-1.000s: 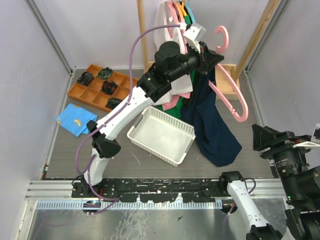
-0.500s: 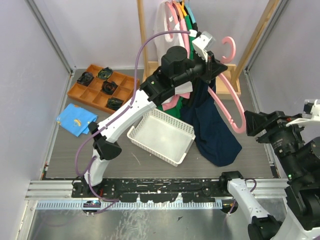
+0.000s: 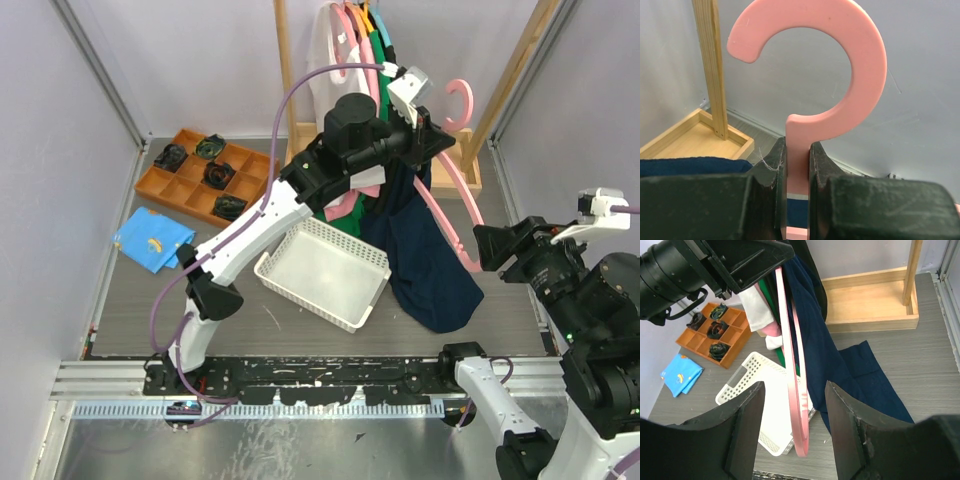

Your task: Remove the t-shirt from the hanger

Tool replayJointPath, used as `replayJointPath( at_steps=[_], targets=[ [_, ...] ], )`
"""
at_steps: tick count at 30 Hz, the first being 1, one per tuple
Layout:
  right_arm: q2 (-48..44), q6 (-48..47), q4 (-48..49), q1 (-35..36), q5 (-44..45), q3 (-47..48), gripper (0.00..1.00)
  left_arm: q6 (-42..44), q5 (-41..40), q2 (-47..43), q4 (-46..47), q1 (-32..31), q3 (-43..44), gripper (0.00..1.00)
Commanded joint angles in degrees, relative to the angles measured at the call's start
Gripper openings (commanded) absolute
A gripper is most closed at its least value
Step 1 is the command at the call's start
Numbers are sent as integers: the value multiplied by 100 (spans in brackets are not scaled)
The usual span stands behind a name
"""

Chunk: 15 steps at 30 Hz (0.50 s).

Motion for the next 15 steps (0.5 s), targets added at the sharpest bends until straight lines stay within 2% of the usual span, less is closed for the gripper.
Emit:
replayJointPath(
  at_steps=[1, 9, 12, 15],
  targets=[
    [137, -146, 215, -9, -178, -139, 58, 18, 205, -323, 44, -78, 159, 0],
    [118, -155, 401, -9, -231, -392, 56, -29, 296, -398, 82, -205, 150, 0],
    [134, -168, 486, -14, -223, -434, 51, -63, 342, -442, 100, -233, 112, 0],
    [138, -170, 539, -14, -231, -461, 42, -140, 386, -490, 173, -236, 26, 0]
  ],
)
